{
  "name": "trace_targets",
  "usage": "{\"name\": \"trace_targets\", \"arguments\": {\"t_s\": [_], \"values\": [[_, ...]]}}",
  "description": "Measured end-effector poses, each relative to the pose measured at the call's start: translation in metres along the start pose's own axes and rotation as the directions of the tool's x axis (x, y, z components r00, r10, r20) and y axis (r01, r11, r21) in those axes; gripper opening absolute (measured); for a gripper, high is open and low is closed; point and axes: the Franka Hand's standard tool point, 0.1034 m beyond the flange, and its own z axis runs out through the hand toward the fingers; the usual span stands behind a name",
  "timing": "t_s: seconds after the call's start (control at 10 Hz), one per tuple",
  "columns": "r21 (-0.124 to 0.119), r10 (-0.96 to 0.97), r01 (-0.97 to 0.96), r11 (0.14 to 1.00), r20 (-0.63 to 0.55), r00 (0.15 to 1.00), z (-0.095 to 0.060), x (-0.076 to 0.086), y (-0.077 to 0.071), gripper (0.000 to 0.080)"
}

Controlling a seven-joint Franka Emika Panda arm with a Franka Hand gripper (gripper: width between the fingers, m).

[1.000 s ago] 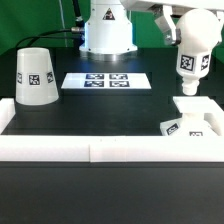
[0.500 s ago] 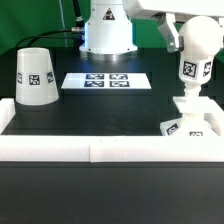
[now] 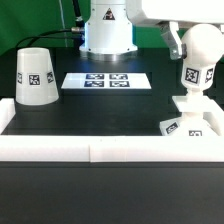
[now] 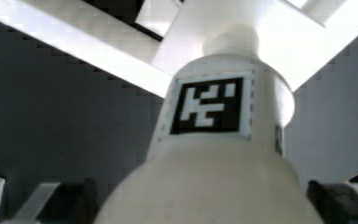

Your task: Assemble lamp

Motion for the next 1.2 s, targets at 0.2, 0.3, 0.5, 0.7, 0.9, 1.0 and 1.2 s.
{"name": "trace_targets", "arguments": {"t_s": [0.2,0.3,0.5,0.7,0.9,1.0,1.2], "values": [[0.001,0.0,0.0,1.0,0.002,1.0,0.002,-0.001,0.0,0.0579],[0.001,0.002,-0.002,1.0,0.005,1.0,0.003,-0.002,0.001,0.0579],[-0.001,0.003,-0.003,1.0,0.004,1.0,0.007,-0.007,0.0,0.0579],[-0.014,0.0,0.0,1.0,-0.022,1.0,0.007,-0.012,-0.003,0.0579],[-0.019,-0.002,0.001,1.0,-0.031,1.0,0.007,-0.015,-0.005,0.0579],[-0.024,-0.002,0.001,1.0,-0.039,0.999,0.007,-0.017,-0.005,0.0579],[-0.021,-0.002,0.002,1.0,-0.029,1.0,0.008,-0.027,-0.009,0.0674]]}}
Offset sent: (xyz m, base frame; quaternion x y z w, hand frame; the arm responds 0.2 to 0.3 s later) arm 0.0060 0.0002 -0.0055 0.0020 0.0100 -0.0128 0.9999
